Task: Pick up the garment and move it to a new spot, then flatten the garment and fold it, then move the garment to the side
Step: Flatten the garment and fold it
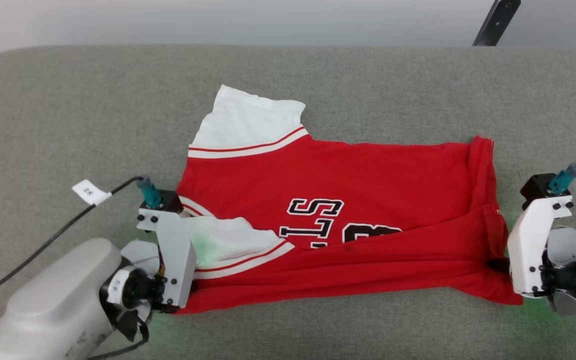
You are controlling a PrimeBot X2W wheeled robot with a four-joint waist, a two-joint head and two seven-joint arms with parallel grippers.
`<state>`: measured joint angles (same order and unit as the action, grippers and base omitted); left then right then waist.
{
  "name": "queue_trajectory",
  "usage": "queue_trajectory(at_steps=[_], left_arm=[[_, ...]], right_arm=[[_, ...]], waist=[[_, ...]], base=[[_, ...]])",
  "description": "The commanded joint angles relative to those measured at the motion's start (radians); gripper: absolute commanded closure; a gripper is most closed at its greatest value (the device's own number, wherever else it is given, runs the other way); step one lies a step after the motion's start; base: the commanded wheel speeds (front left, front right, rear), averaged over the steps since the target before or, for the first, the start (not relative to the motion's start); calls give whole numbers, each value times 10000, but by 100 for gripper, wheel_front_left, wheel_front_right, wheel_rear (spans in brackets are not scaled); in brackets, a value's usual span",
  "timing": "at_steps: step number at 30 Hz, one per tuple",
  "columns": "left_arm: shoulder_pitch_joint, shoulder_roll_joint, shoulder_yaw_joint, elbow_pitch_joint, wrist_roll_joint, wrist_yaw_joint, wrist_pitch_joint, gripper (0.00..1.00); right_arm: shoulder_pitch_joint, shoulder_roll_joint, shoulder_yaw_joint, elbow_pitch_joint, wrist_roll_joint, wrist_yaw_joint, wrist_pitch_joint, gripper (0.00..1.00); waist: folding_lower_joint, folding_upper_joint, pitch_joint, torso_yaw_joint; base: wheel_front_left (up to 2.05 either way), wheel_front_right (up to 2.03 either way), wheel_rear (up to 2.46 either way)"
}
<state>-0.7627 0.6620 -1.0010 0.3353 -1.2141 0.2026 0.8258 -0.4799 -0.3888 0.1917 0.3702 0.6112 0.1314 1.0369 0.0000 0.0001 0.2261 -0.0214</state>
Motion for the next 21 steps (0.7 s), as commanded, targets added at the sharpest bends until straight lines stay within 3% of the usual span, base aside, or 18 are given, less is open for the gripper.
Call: queue_trajectory(at_steps=[1, 7, 8, 10, 13, 15, 17, 21], left_arm=[[171, -126, -123, 288, 2, -28, -2, 100], [63, -413, -199, 1017, 77, -202, -116, 100], [-23, -395, -194, 1094, 150, -228, -157, 82], [-140, -340, -172, 1171, 148, -241, -68, 71], [-315, -126, -168, 1108, 259, -248, 17, 44], [-415, -21, -127, 987, 287, -242, 10, 5], [-427, 54, -122, 854, 288, -243, 78, 0], [-439, 236, -63, 469, 322, -196, 17, 0]], right_arm=[[-42, 156, 67, 201, -90, -15, -63, 100], [-297, 458, 350, 716, -250, -15, -376, 100], [-311, 467, 381, 777, -236, -15, -399, 100], [-347, 446, 436, 909, -187, -15, -456, 100], [-334, 397, 494, 1093, -142, -15, -564, 100], [-306, 373, 513, 1183, -125, -15, -640, 100], [-242, 374, 532, 1266, -67, -15, -695, 100], [-135, 363, 567, 1415, -21, -14, -820, 100]], waist=[[0, -1, 127, -91], [0, -1, 195, -152], [0, -1, 177, -147], [0, -1, 111, -119], [0, -1, -30, -62], [0, -1, -125, -18], [0, -1, -237, 33], [0, -1, -457, 126]], base=[[0, 0, 0], [0, 0, 0], [0, 0, 0], [0, 0, 0], [0, 0, 0], [0, 0, 0], [0, 0, 0], [0, 0, 0]])
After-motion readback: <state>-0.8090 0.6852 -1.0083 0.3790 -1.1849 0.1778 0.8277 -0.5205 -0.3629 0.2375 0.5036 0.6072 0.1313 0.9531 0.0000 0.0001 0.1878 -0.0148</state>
